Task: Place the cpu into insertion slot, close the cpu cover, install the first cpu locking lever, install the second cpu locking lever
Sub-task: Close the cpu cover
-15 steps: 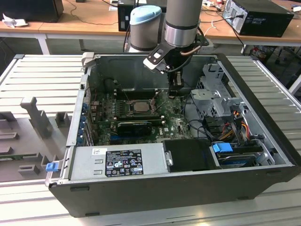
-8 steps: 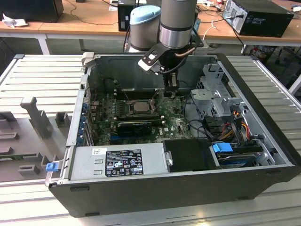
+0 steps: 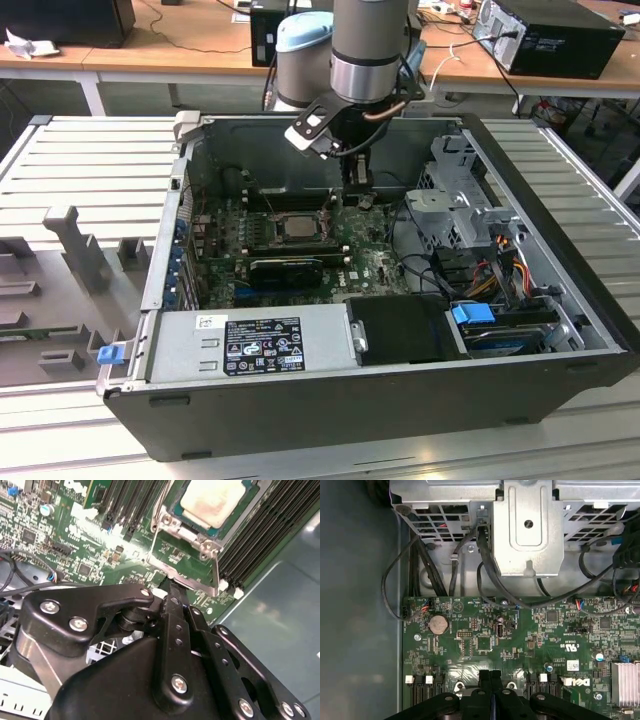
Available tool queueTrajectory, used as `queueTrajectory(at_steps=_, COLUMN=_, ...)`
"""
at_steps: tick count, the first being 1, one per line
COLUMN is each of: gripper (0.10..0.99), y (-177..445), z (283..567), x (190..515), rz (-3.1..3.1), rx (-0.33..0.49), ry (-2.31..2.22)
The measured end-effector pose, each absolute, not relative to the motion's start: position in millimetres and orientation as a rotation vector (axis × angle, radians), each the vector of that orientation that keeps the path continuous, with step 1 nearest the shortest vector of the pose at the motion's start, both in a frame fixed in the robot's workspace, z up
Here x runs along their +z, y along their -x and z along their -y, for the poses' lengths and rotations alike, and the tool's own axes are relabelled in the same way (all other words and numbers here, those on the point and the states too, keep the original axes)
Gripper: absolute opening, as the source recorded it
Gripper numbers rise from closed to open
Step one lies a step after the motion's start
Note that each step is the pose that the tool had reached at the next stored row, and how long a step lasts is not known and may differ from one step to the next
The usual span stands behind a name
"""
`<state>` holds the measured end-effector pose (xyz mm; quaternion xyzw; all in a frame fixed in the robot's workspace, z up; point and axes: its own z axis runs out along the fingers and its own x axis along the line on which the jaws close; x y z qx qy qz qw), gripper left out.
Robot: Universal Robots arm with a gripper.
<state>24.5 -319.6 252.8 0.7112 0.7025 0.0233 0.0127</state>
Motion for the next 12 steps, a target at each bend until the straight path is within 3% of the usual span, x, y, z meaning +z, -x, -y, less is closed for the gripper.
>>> queueTrajectory(at_steps=12, gripper=0.106, y=12, z=320, x=252, rz=-2.19, rx=0.073, ry=-2.216)
